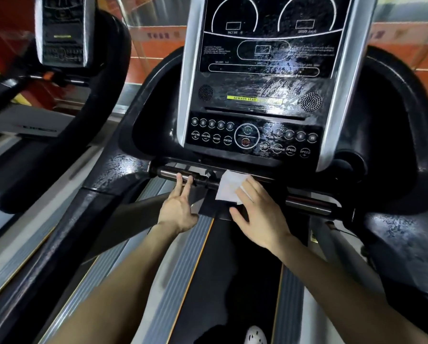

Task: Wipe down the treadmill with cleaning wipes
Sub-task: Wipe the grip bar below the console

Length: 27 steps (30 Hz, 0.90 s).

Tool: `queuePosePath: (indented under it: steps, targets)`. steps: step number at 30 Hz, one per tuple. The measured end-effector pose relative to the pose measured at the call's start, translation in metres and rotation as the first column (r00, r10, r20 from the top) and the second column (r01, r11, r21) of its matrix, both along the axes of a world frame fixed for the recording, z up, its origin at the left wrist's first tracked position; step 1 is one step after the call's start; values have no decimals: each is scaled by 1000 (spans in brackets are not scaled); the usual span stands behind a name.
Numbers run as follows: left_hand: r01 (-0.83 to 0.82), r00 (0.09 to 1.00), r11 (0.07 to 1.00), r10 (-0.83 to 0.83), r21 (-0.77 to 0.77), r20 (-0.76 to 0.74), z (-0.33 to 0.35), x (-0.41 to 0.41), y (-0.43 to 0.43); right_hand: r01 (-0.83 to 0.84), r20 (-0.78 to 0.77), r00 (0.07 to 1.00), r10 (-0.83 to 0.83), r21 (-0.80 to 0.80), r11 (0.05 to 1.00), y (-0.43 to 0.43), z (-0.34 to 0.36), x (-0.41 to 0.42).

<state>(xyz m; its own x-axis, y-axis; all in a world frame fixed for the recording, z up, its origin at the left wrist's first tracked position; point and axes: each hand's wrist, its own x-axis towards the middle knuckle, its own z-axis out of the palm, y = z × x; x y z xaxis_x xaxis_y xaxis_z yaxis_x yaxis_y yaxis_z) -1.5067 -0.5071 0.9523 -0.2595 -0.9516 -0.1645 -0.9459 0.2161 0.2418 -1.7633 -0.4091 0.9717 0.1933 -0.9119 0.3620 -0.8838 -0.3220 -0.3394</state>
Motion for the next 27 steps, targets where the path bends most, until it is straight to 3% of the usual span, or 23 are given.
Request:
queuePosePath:
  steps: [7,10,12,14,16,19,25,27]
  targets:
    - [-19,988,1000,22,-24,155,0,-11,3,69,-165,984,-62,34,997,-37,-4,54]
    - [-18,987,1000,18,-5,160,3,-1,0,26,-78,997,-30,-58,998,-20,-8,41]
    - [-5,988,1000,5,0,157,5,2,-2,23,-121,992,-33,-83,996,-8,-14,26]
    - [6,987,1000,-4,-10,163,7,2,-4,81,-201,975,-98,-90,993,-5,-22,14]
    - [11,984,1000,-11,5,179,9,3,-6,167,-140,974,-178,-88,982,-3,-23,1]
    - [23,992,1000,-24,10,126,15,2,-5,269,-77,959,-273,-62,961,8,-21,-29]
    - [142,990,980,-141,-138,17,20,-39,24,372,-255,906,-338,97,923,-9,-34,-14]
    - [192,981,965,-196,-177,-7,21,-62,31,334,-305,904,-299,69,940,-7,-33,-16]
